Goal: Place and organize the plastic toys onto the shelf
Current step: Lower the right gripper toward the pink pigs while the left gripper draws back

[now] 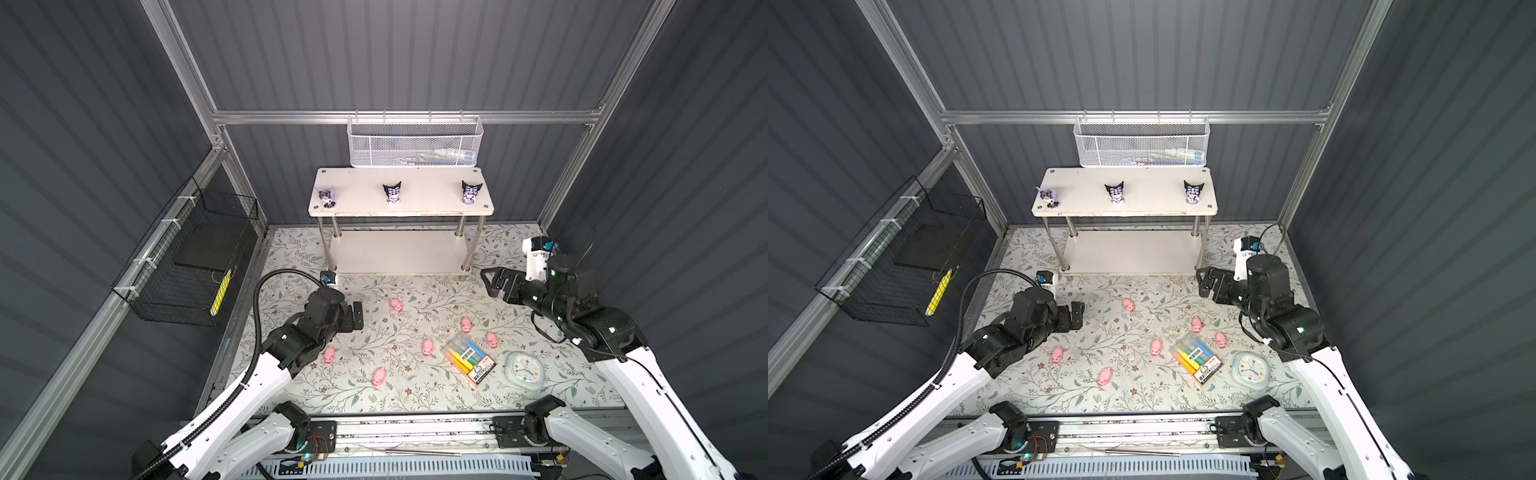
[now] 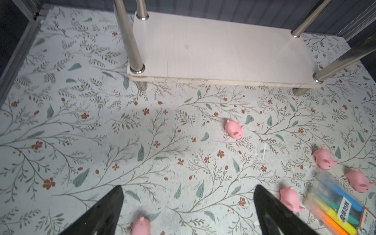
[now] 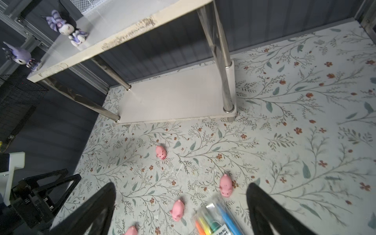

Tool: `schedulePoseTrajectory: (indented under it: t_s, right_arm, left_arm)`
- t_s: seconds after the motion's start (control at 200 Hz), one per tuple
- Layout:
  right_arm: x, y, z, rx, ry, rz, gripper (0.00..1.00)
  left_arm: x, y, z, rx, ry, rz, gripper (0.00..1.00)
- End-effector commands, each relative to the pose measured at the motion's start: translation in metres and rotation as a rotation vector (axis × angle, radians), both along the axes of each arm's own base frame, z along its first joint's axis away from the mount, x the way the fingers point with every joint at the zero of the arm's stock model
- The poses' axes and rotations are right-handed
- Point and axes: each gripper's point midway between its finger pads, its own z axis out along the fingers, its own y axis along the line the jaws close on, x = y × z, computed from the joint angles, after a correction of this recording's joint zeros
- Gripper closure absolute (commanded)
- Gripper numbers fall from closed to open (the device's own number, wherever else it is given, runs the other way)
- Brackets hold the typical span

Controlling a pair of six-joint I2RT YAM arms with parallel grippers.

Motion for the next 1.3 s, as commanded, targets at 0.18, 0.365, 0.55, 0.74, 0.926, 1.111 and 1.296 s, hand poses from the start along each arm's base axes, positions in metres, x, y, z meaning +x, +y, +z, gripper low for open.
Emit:
schedulePoseTrajectory:
  t_s: [0.18,0.365,0.55,0.74,0.926,1.111,1.296]
  right_arm:
    - [-0.028,-0.02,-0.029,-0.028,0.066,-0.058,0.01]
    - [-0.034,-0.024,-0.033,-0.03,0.084,-0.07,0.01]
    - [-0.042,-0.034,-0.034,-0.058,0.082,-0.099,0.01]
    - [-0.039,-0.04,-0.045,-0.102,0.093,-0.122,0.01]
    - [-0.028,-0.044,-0.061,-0.161,0.104,-0.148,0.01]
    - [-0.018,-0.049,-0.07,-0.219,0.102,-0.167,0.01]
    - [-0.019,-0.048,-0.07,-0.206,0.075,-0.161,0.01]
  left_arm:
    - [-0.028,0.039,0.032,-0.184,-0.134,0.163,0.0]
    - [-0.037,0.044,0.034,-0.188,-0.133,0.155,0.0]
    - [-0.036,0.041,0.027,-0.181,-0.132,0.139,0.0]
    - [-0.031,0.036,0.03,-0.144,-0.13,0.108,0.0]
    - [-0.017,0.027,0.032,-0.1,-0.147,0.081,0.0]
    - [0.002,0.011,0.037,-0.057,-0.186,0.032,0.0]
    - [0.016,0.001,0.047,-0.048,-0.248,0.004,0.0]
